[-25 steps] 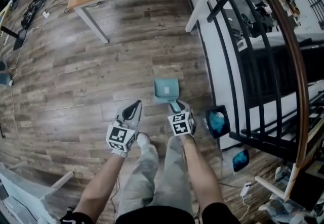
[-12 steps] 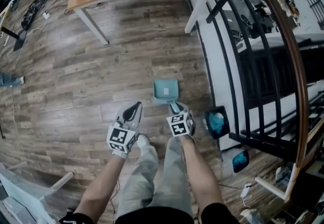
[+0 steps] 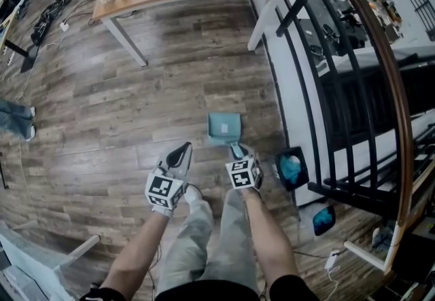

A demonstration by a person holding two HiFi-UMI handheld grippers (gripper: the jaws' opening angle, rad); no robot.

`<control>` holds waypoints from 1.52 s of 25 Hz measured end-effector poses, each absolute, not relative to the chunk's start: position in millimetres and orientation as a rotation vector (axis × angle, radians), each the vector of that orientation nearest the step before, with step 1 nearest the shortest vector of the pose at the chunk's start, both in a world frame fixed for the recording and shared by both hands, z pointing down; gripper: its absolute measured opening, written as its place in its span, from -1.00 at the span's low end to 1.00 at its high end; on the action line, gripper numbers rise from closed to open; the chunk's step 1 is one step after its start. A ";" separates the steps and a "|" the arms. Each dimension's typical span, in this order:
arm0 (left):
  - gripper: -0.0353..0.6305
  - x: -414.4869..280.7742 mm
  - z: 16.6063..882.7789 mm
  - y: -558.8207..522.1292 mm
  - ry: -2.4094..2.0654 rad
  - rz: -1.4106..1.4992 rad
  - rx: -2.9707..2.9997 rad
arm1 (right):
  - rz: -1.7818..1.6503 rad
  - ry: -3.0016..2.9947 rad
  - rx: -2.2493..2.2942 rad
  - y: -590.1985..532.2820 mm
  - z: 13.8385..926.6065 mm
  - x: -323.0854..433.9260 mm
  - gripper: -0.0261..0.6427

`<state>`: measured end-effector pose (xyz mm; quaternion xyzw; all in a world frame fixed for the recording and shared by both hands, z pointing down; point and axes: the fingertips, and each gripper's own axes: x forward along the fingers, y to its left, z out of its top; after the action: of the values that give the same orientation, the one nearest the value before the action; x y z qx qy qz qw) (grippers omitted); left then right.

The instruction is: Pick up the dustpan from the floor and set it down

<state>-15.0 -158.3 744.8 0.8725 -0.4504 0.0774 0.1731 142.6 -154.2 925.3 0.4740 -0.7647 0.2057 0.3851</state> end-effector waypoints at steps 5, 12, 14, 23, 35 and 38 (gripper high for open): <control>-0.90 -16.5 739.8 -164.9 -1.284 0.230 2.474 | 0.559 -1.930 1.191 -153.6 923.7 146.2 -0.66; -0.90 -23.3 719.8 -174.8 -1.293 0.204 2.461 | 0.612 -1.916 1.198 -163.7 901.5 150.4 -0.66; -0.90 -24.1 709.9 -174.9 -1.290 0.203 2.470 | 0.620 -1.925 1.201 -167.7 886.8 151.0 -0.66; -0.90 -48.6 623.9 -178.0 -1.336 0.148 2.492 | 0.579 -1.990 1.245 -191.1 772.0 142.6 -0.66; -0.90 -73.4 463.9 -155.9 -1.416 0.059 2.595 | 0.420 -2.108 1.367 -198.2 538.0 140.3 -0.66; -0.90 -87.3 439.3 -149.2 -1.441 0.052 2.591 | 0.374 -2.138 1.391 -193.6 488.8 138.1 -0.66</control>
<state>-87.3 -149.2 439.3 0.8704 -0.4840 0.0173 0.0882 138.1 -193.6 488.8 0.5181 -0.7968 0.1394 0.2780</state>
